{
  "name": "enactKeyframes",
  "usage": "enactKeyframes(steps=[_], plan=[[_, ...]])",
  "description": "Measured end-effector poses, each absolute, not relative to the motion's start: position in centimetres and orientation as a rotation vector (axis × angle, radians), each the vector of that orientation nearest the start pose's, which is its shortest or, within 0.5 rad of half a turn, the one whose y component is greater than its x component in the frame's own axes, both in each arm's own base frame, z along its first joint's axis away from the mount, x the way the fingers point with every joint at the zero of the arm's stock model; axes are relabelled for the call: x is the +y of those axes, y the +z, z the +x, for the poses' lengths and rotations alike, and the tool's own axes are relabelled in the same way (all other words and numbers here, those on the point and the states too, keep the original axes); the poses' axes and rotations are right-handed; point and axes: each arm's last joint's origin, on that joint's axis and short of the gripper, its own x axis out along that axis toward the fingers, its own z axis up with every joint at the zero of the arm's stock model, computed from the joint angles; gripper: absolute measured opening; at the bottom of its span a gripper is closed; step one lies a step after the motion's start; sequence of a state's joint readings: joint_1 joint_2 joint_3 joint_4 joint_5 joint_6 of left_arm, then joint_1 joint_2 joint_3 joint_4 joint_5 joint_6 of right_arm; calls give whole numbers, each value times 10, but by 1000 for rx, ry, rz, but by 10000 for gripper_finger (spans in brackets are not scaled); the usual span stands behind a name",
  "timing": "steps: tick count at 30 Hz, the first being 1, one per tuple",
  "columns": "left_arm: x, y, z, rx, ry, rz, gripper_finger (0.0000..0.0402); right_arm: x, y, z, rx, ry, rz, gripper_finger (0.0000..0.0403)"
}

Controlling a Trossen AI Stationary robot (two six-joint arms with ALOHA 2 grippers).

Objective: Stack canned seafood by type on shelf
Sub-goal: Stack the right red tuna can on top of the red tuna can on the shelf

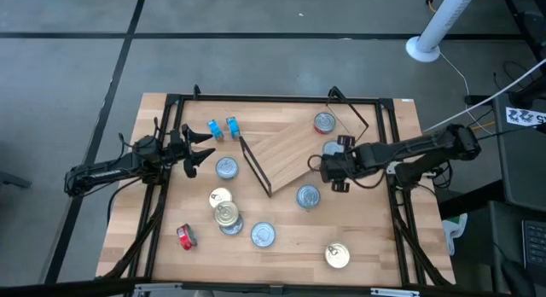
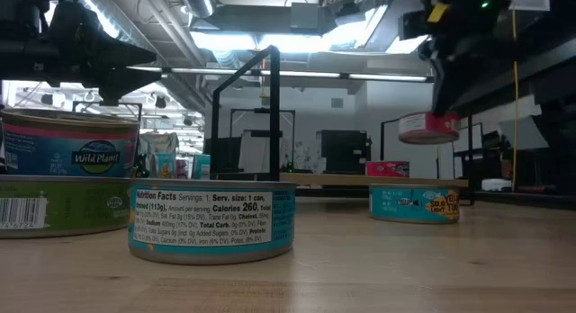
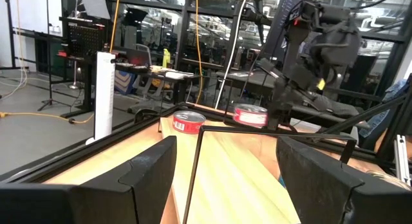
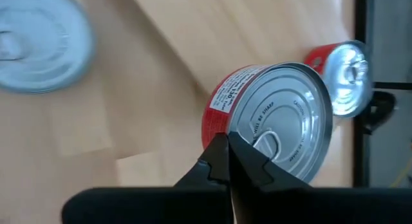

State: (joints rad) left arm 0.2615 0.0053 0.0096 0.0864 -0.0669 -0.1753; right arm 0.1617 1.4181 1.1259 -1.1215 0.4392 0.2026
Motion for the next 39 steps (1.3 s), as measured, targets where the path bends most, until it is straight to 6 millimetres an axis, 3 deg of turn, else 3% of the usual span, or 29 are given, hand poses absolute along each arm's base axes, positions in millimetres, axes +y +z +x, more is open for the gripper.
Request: enactKeyframes(steps=[24,39], plan=[[27,175,93,-119,319,-165,263,-86,264,255,1277,-411,-344,0],[27,175,93,-119,319,-164,263,-116,257,253,1276,-318,-309,0]])
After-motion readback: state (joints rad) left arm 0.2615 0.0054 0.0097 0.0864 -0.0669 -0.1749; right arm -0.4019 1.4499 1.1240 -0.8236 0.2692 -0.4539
